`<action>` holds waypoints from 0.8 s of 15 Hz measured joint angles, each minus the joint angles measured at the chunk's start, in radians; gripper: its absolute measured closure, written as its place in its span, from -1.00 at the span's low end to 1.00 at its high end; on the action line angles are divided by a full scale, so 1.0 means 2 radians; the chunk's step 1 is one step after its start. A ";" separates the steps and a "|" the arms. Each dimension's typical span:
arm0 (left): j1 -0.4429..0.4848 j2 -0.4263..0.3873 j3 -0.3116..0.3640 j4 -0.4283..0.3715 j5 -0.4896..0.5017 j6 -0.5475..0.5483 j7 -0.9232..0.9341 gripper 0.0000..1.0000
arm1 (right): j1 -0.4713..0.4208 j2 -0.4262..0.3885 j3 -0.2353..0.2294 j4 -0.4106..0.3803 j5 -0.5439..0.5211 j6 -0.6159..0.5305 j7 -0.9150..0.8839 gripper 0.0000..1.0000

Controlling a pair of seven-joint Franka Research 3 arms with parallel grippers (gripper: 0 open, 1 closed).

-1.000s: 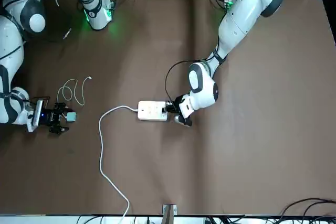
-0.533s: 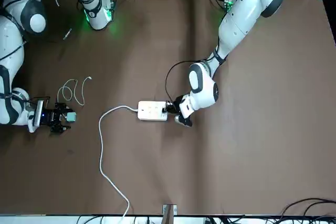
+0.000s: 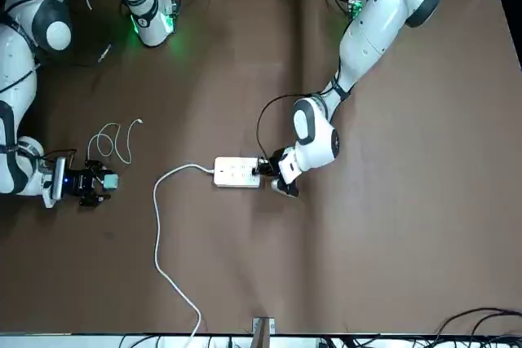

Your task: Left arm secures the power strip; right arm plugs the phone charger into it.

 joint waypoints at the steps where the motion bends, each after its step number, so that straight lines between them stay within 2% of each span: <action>1: 0.000 0.000 0.000 0.000 0.000 0.000 0.000 0.98 | 0.000 0.000 0.000 0.000 0.000 0.000 0.000 -0.59; 12: 0.000 0.000 0.000 0.000 0.000 0.000 0.001 0.98 | 0.000 0.000 0.004 0.006 -0.025 -0.002 -0.030 -0.59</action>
